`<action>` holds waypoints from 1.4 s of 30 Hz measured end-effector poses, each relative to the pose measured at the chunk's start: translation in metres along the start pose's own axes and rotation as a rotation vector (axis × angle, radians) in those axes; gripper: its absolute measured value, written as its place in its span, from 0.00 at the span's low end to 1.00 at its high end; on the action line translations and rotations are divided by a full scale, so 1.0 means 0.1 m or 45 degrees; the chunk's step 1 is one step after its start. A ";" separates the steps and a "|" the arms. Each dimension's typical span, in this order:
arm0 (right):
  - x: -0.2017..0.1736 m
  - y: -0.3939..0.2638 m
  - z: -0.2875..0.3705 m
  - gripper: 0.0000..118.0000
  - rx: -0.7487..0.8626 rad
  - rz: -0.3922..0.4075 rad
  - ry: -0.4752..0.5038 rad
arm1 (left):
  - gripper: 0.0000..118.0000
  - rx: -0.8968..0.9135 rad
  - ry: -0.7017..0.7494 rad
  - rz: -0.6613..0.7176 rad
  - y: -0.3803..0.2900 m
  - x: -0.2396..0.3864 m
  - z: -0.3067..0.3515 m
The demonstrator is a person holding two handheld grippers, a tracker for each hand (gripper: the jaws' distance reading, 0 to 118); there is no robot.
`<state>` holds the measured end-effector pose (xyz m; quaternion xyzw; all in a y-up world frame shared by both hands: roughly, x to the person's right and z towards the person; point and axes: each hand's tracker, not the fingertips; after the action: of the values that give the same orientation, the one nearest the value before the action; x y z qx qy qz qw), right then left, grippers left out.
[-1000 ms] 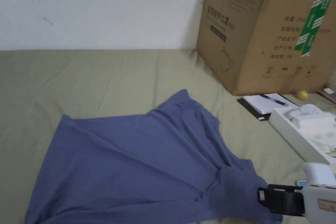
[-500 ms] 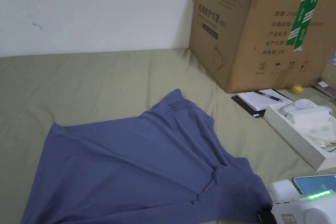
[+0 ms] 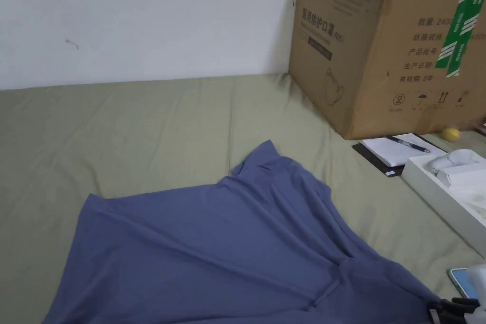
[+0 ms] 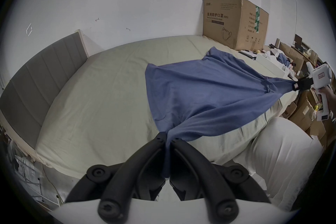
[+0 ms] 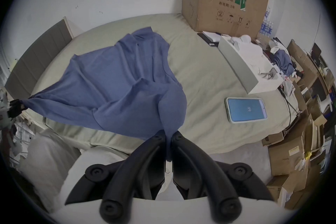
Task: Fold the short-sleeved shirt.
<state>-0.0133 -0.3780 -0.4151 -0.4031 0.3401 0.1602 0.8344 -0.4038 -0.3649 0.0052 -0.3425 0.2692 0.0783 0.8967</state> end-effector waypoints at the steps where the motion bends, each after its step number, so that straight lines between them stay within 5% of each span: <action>1: -0.01 0.09 0.02 0.06 -0.001 0.005 0.001 | 0.00 0.000 0.001 -0.003 0.08 -0.01 -0.03; 6: -0.13 0.85 -0.24 0.06 -0.010 0.055 -0.016 | 0.00 -0.086 0.001 -0.008 0.50 -0.27 -0.57; 13: -0.32 1.88 -1.37 0.06 -0.050 0.113 -0.090 | 0.01 -0.253 -0.032 0.200 0.98 -0.66 -1.74; 14: -0.34 1.95 -1.54 0.06 -0.075 0.099 -0.100 | 0.08 -0.267 -0.033 0.215 1.00 -0.72 -1.88; 16: -0.37 2.02 -1.83 0.09 -0.114 0.059 -0.101 | 0.36 -0.275 -0.006 0.247 1.01 -0.78 -2.07; 17: -0.37 2.02 -1.93 0.18 -0.108 0.038 -0.103 | 0.59 -0.282 -0.005 0.264 0.99 -0.82 -2.16; 19: -0.38 2.00 -2.04 0.46 -0.086 -0.019 -0.114 | 0.88 -0.289 0.008 0.305 0.95 -0.87 -2.25; 20: -0.37 1.97 -2.07 0.81 -0.079 -0.060 -0.115 | 0.93 -0.274 0.016 0.320 0.94 -0.84 -2.21; 21: -0.35 1.94 -2.05 0.96 -0.060 -0.104 -0.103 | 0.93 -0.238 0.013 0.334 0.93 -0.84 -2.18; 22: -0.33 1.90 -1.99 1.00 -0.013 -0.147 -0.076 | 0.93 -0.198 -0.003 0.342 0.91 -0.84 -2.12; 28: -0.40 1.39 -1.18 0.93 0.302 -0.282 0.048 | 0.89 0.082 -0.086 0.388 0.68 -0.53 -1.32; 29: -0.42 1.27 -1.00 0.79 0.337 -0.284 0.076 | 0.72 0.166 -0.100 0.415 0.58 -0.46 -1.13; 31: -0.55 0.99 -0.65 0.33 0.437 -0.283 0.102 | 0.02 0.263 -0.102 0.430 0.43 -0.32 -0.81; 32: -0.58 0.88 -0.52 0.03 0.447 -0.286 0.095 | 0.00 0.270 0.016 0.395 0.40 -0.26 -0.70; 33: -0.61 0.79 -0.41 0.00 0.443 -0.292 0.089 | 0.00 0.308 0.113 0.346 0.38 -0.17 -0.56; 37: -0.67 0.61 -0.15 0.00 0.426 -0.371 0.214 | 0.00 0.242 -0.020 0.265 0.53 -0.13 -0.40; 40: -0.70 0.56 -0.11 0.00 0.417 -0.370 0.228 | 0.00 -0.148 -0.010 0.322 0.78 -0.25 -0.77; 42: -0.74 0.56 -0.12 0.00 0.405 -0.338 0.245 | 0.00 -0.358 -0.180 0.413 0.76 -0.44 -1.18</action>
<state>-0.1017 -0.3516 -0.4002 -0.3211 0.3829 -0.0459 0.8650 -0.5160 -0.3832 -0.0877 -0.4102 0.2438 0.2820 0.8323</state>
